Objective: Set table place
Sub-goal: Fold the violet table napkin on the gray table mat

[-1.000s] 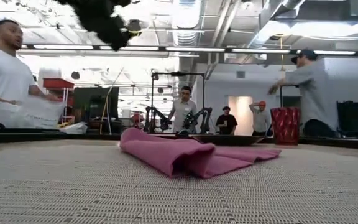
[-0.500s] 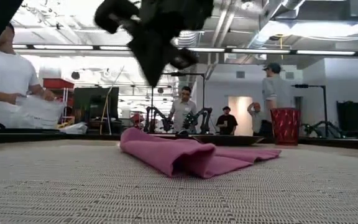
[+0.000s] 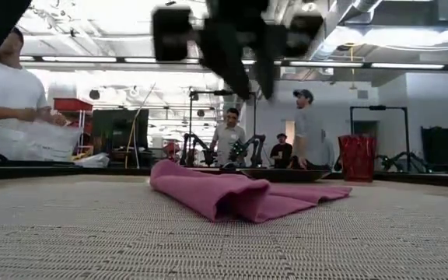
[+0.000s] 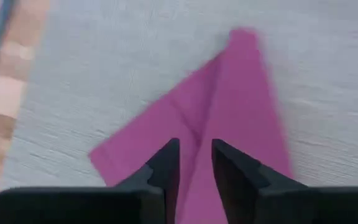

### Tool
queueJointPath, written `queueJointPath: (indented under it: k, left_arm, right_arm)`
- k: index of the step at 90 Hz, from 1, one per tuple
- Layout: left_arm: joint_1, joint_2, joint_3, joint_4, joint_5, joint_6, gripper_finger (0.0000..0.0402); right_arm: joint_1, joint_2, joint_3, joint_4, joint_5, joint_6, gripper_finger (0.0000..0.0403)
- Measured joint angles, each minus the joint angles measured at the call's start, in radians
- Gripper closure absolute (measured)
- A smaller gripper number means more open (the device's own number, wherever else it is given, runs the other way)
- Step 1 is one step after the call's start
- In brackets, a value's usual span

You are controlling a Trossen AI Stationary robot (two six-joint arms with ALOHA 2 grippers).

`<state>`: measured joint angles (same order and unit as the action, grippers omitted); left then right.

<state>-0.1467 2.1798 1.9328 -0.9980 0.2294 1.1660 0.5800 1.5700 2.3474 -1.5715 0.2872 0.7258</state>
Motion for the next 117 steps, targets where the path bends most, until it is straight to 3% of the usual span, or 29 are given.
queueJointPath:
  k: [19, 60, 117]
  left_arm:
    - [-0.001, 0.090, -0.002, -0.086, -0.034, 0.009, 0.0295]
    - [0.018, 0.080, 0.001, -0.064, 0.044, 0.129, 0.0295]
    - [0.031, 0.116, -0.014, -0.023, 0.074, 0.132, 0.0295]
  right_arm:
    - [0.006, 0.000, 0.000, 0.000, 0.000, 0.000, 0.0288]
    - [0.031, 0.000, 0.000, 0.001, 0.000, -0.024, 0.0288]
    - [0.048, 0.000, 0.000, 0.001, -0.001, -0.027, 0.0288]
